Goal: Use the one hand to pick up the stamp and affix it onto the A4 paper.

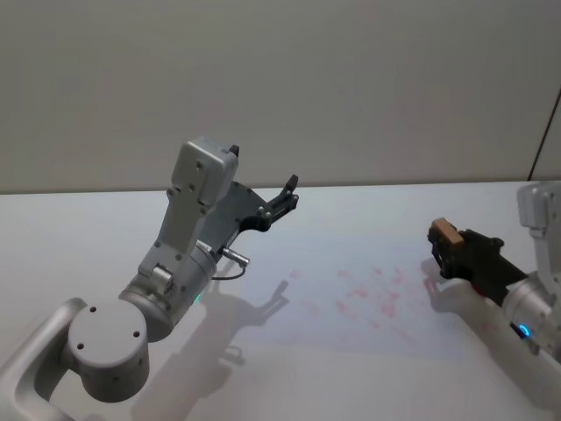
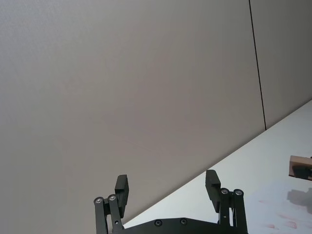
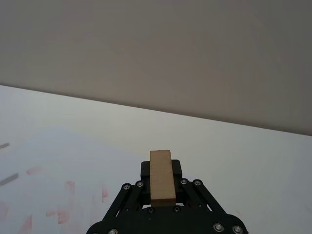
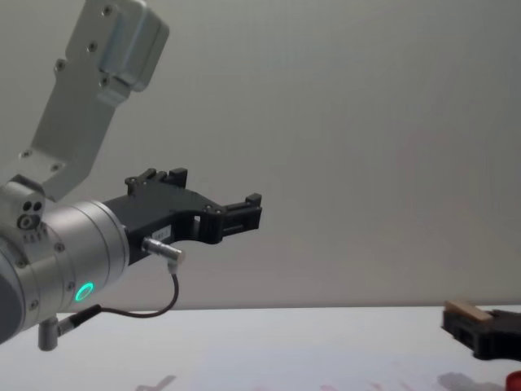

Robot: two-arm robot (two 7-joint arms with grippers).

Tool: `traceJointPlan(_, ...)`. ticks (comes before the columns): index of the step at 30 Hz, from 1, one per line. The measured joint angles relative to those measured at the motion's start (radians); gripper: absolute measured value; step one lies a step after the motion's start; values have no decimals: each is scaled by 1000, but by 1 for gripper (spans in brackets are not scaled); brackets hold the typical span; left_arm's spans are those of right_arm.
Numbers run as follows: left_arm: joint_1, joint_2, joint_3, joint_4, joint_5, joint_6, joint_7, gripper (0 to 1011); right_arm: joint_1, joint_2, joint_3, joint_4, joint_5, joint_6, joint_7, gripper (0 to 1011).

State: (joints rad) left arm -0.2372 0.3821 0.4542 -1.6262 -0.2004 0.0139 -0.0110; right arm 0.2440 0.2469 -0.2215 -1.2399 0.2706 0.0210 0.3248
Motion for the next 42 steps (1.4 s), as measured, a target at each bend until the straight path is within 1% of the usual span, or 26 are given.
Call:
traceJointPlan(2, 0, 0, 0, 0, 0, 0, 0, 1001, -15, 15, 11, -7, -3, -2, 5, 220)
traceJointPlan(9, 0, 0, 0, 0, 0, 0, 0, 1001, -43, 46, 34, -9, -14, -15, 4, 220)
traceJointPlan(19, 0, 0, 0, 0, 0, 0, 0, 1001, -60, 69, 54, 13, -29, -29, -18, 220)
traceJointPlan(28, 0, 0, 0, 0, 0, 0, 0, 1001, -65, 75, 61, 33, -33, -34, -33, 220)
traceJointPlan(39, 0, 0, 0, 0, 0, 0, 0, 1001, -65, 73, 60, 50, -31, -36, -42, 222)
traceJointPlan(42, 0, 0, 0, 0, 0, 0, 0, 1001, -65, 72, 60, 53, -30, -38, -43, 272)
